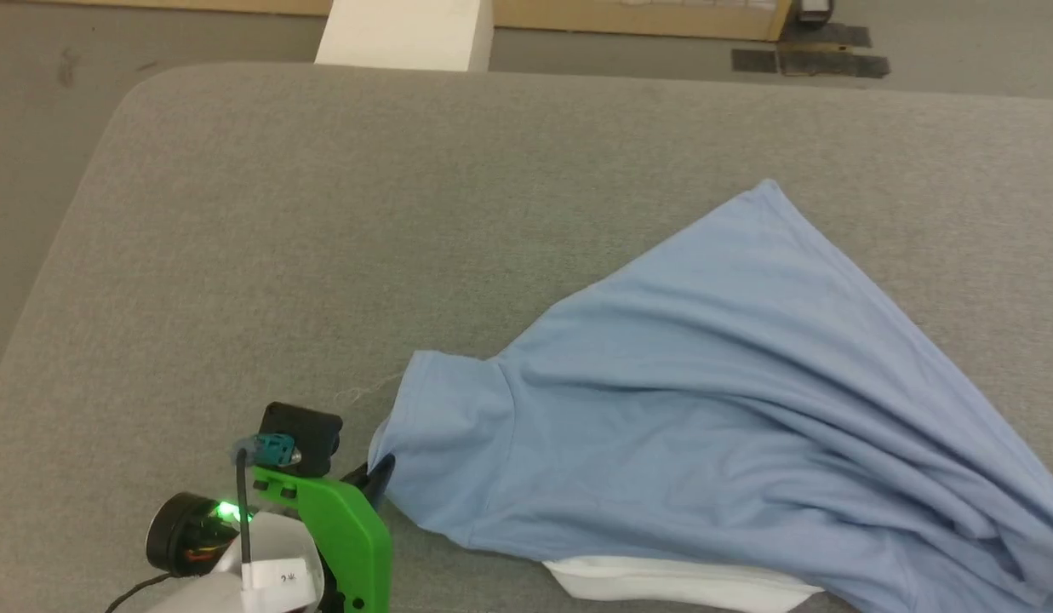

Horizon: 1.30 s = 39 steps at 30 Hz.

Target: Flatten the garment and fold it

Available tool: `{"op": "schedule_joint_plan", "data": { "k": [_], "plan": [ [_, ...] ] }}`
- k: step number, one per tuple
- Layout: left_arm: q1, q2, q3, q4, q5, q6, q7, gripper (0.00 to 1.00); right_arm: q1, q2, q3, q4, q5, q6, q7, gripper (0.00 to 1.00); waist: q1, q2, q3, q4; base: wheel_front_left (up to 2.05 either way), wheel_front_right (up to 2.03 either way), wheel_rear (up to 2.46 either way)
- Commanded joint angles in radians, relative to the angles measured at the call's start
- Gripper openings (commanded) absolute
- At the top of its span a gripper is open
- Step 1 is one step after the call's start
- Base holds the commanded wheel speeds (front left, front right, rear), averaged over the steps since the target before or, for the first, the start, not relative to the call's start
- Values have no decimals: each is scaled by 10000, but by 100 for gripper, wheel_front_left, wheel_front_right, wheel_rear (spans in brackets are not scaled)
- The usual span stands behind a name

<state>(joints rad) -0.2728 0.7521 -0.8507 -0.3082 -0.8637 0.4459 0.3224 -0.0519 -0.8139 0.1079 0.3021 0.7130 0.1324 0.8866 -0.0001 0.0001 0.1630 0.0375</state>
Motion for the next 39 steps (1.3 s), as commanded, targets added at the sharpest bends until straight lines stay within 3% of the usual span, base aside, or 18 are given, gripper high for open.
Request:
{"op": "schedule_joint_plan", "data": {
  "k": [1,4,5,6,12,19,29,39],
  "plan": [
    [94,-64,8,45,-108,55,-99,0,173,128,-160,-151,-165,-17,113,0,1,-1,-81,-86,0,0,0],
    [56,-99,7,74,-104,35,-117,0,268,353,-602,-654,-370,-17,194,0,1,-1,-20,-46,0,0,0],
    [33,-107,9,80,-98,28,-119,0,245,412,-749,-782,-423,-17,219,47,1,-1,1,-28,0,0,0],
    [-6,-118,7,87,-84,13,-117,0,209,451,-845,-1023,-426,-17,304,100,1,-1,29,7,0,0,0],
    [-322,-187,-21,32,61,-58,-54,0,-837,358,-1193,-2894,-137,-17,373,100,1,-1,350,333,0,0,0],
    [-937,-435,-68,-222,415,-79,0,0,-3279,565,-347,-3964,105,-17,997,100,1,-1,1270,1131,0,0,0],
    [-1793,-1153,-275,-486,950,-158,-97,0,-6657,717,1443,-1964,-619,-17,1866,100,1,-1,2809,2610,0,0,0],
    [-2103,-1735,-468,-338,1168,-256,-354,0,-8260,274,2171,-32,-1191,-17,2200,100,1,-1,3722,3522,0,0,0]
  ]
}}
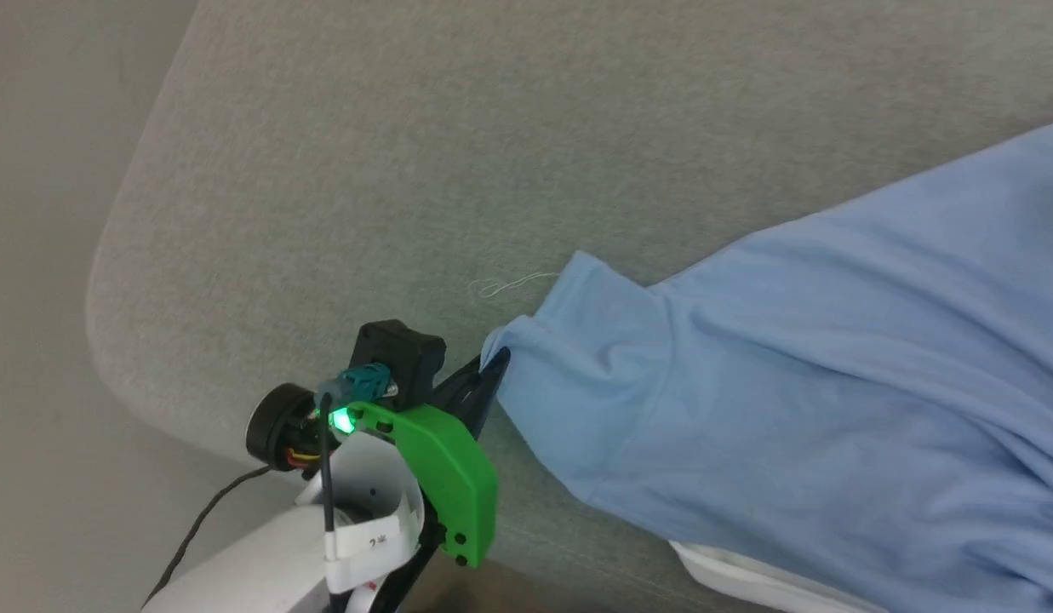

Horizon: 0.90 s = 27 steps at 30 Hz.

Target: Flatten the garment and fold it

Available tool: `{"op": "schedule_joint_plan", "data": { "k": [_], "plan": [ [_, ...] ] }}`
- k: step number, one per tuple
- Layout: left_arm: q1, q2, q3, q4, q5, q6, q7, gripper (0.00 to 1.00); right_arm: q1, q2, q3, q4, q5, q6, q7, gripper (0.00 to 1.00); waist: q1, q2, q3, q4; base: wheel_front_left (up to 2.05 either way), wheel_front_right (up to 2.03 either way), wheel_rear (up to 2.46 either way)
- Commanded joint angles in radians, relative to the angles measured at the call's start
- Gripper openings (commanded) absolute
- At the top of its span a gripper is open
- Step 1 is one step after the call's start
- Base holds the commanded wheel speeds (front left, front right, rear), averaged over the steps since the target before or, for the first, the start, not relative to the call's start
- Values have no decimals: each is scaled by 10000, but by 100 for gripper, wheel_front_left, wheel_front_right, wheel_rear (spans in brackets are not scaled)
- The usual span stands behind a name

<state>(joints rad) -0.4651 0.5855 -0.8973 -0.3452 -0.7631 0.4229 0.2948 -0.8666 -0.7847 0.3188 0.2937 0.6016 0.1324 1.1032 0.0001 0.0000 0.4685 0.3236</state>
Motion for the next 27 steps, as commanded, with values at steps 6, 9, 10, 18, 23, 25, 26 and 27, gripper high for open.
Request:
{"op": "schedule_joint_plan", "data": {
  "k": [6,9,10,18,23,25,26,27],
  "plan": [
    [-268,-234,-32,223,170,-124,-213,0,-184,-184,664,456,-46,-17,50,100,-1,0,897,860,0,0,0],
    [-294,-269,-20,292,161,-142,-257,0,40,-351,1056,537,3,-17,140,100,-1,0,950,904,0,0,0],
    [-294,-274,-18,305,157,-145,-270,0,123,-397,1141,554,42,-17,160,100,-1,0,963,916,0,0,0],
    [-262,-217,46,400,121,-116,-336,0,543,-853,1709,318,562,-17,117,0,-1,0,979,836,0,0,0],
    [-312,-104,101,537,81,-135,-277,0,256,-617,1361,591,739,-17,-864,0,-1,0,563,565,0,0,0],
    [-342,-20,143,619,62,-143,-240,0,157,-393,1172,830,863,-17,-1312,0,-1,0,261,387,0,0,0],
    [-349,26,167,653,44,-144,-217,0,124,-307,1134,899,917,-17,-1525,0,-1,0,112,300,0,0,0],
    [-364,92,201,690,23,-150,-186,0,80,-227,1118,950,991,-17,-1807,0,-1,0,-81,184,0,0,0]
  ]
}}
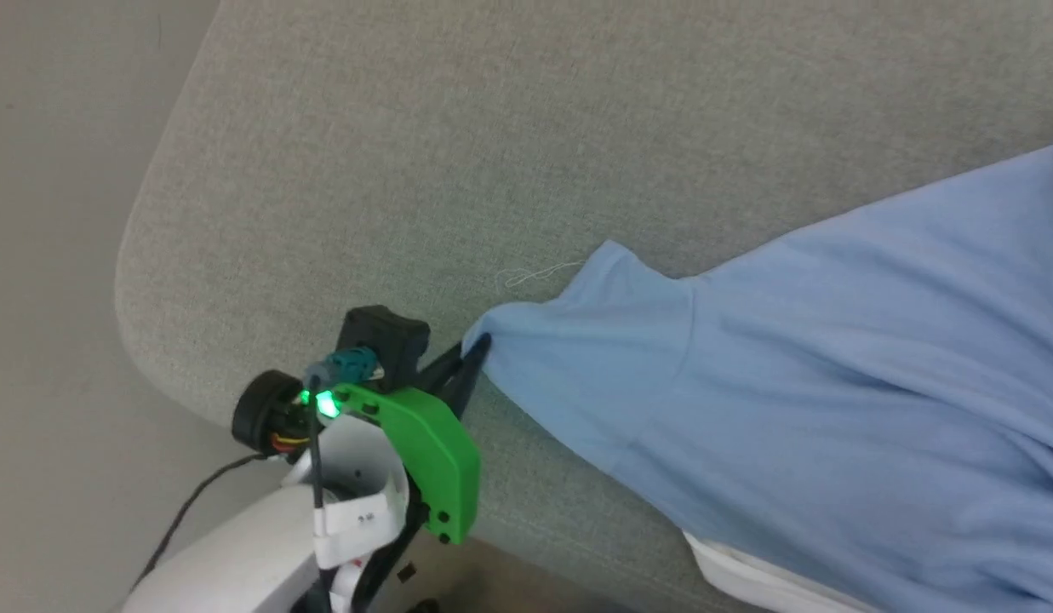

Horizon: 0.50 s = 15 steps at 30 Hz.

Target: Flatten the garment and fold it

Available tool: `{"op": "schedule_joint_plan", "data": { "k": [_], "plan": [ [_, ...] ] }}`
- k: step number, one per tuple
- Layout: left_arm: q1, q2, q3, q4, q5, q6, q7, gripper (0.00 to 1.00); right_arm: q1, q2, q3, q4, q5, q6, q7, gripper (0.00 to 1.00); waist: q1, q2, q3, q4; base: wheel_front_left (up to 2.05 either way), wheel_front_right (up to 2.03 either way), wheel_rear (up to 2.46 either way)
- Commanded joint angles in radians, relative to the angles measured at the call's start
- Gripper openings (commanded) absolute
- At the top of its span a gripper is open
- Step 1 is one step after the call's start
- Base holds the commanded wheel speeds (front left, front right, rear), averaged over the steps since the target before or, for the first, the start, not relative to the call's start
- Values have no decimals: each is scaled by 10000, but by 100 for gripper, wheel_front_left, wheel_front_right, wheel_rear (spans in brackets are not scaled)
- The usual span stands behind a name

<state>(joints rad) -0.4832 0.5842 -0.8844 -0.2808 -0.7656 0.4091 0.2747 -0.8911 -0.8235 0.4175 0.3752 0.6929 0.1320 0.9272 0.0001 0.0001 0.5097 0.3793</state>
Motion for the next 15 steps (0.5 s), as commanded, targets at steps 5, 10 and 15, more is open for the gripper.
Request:
{"op": "schedule_joint_plan", "data": {
  "k": [5,10,15],
  "plan": [
    [-234,519,269,63,-61,-18,198,0,106,227,432,-9,540,-13,-1229,0,-1,-1,-1404,-998,0,0,0],
    [-360,915,498,-144,-162,-32,378,0,-99,-142,849,-422,1196,-13,-2181,0,-1,-1,-2185,-1595,0,0,0],
    [-637,1210,773,-360,-144,-77,390,0,-147,-561,1051,-902,1696,-13,-3136,0,-1,-1,-2768,-2077,0,0,0]
  ]
}}
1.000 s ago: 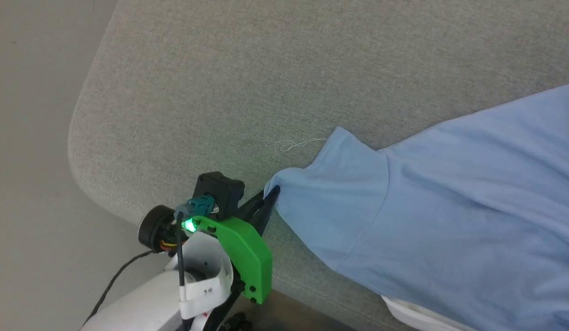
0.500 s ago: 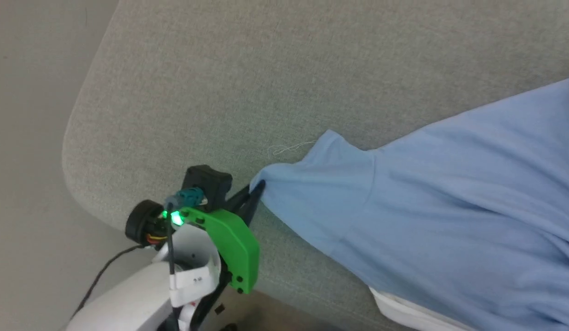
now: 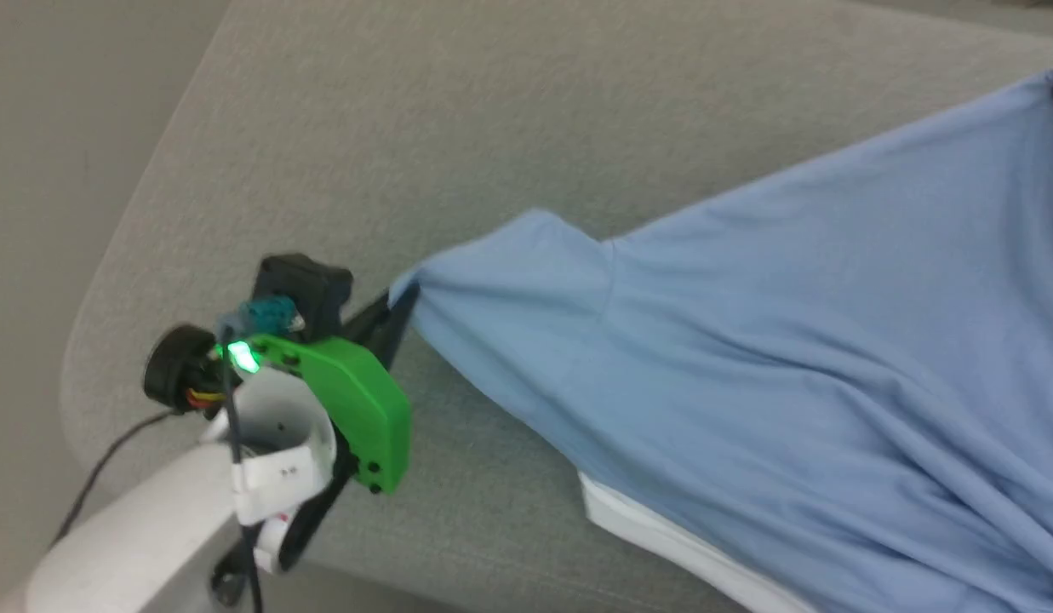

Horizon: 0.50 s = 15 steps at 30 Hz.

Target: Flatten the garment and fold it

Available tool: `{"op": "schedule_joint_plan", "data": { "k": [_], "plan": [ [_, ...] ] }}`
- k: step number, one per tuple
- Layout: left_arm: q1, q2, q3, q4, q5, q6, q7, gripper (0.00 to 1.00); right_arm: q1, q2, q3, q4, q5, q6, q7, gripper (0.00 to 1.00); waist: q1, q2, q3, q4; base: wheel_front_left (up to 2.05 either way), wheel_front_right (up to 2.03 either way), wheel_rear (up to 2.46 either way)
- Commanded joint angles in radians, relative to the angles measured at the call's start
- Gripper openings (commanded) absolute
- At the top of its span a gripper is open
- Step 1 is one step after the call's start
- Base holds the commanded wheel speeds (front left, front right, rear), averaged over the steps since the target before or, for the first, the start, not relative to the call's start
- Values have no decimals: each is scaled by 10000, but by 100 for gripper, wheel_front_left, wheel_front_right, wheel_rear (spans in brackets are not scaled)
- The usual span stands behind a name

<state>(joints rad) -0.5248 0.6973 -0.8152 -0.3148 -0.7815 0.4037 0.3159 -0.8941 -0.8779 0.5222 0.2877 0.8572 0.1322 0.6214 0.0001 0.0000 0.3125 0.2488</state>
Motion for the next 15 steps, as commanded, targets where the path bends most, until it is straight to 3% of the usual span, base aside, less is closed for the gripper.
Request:
{"op": "schedule_joint_plan", "data": {
  "k": [1,15],
  "plan": [
    [-304,143,162,-62,23,-34,-32,0,-107,-87,13,-138,154,-15,-286,0,-1,0,-924,-869,0,0,0],
    [-1620,1391,2248,-643,-51,-29,-835,0,267,-332,-718,-1993,934,-15,-2239,0,-1,0,-2414,-2283,0,0,0]
  ]
}}
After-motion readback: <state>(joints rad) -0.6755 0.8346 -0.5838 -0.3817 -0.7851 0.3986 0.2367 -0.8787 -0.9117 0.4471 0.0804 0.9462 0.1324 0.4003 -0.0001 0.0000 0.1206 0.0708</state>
